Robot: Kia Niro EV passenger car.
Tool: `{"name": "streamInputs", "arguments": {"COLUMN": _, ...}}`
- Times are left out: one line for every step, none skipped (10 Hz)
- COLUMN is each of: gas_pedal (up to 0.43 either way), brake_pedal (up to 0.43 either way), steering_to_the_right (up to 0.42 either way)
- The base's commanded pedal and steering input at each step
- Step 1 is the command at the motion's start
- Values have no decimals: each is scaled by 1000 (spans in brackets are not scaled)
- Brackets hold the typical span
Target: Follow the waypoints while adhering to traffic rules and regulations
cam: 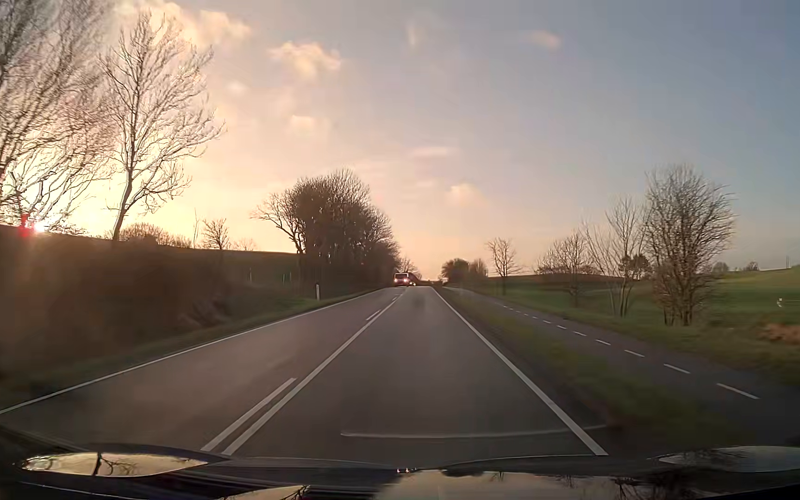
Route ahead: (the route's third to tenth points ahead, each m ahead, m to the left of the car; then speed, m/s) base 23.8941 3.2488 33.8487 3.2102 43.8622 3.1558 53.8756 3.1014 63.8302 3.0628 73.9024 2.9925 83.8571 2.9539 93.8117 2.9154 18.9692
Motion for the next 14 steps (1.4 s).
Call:
{"name": "streamInputs", "arguments": {"gas_pedal": 197, "brake_pedal": 0, "steering_to_the_right": 3}}
{"name": "streamInputs", "arguments": {"gas_pedal": 197, "brake_pedal": 0, "steering_to_the_right": 3}}
{"name": "streamInputs", "arguments": {"gas_pedal": 197, "brake_pedal": 0, "steering_to_the_right": 2}}
{"name": "streamInputs", "arguments": {"gas_pedal": 197, "brake_pedal": 0, "steering_to_the_right": 2}}
{"name": "streamInputs", "arguments": {"gas_pedal": 220, "brake_pedal": 0, "steering_to_the_right": 1}}
{"name": "streamInputs", "arguments": {"gas_pedal": 228, "brake_pedal": 0, "steering_to_the_right": 1}}
{"name": "streamInputs", "arguments": {"gas_pedal": 228, "brake_pedal": 0, "steering_to_the_right": 1}}
{"name": "streamInputs", "arguments": {"gas_pedal": 228, "brake_pedal": 0, "steering_to_the_right": 0}}
{"name": "streamInputs", "arguments": {"gas_pedal": 228, "brake_pedal": 0, "steering_to_the_right": 0}}
{"name": "streamInputs", "arguments": {"gas_pedal": 228, "brake_pedal": 0, "steering_to_the_right": 0}}
{"name": "streamInputs", "arguments": {"gas_pedal": 228, "brake_pedal": 0, "steering_to_the_right": 0}}
{"name": "streamInputs", "arguments": {"gas_pedal": 228, "brake_pedal": 0, "steering_to_the_right": 0}}
{"name": "streamInputs", "arguments": {"gas_pedal": 228, "brake_pedal": 0, "steering_to_the_right": -1}}
{"name": "streamInputs", "arguments": {"gas_pedal": 240, "brake_pedal": 0, "steering_to_the_right": -1}}
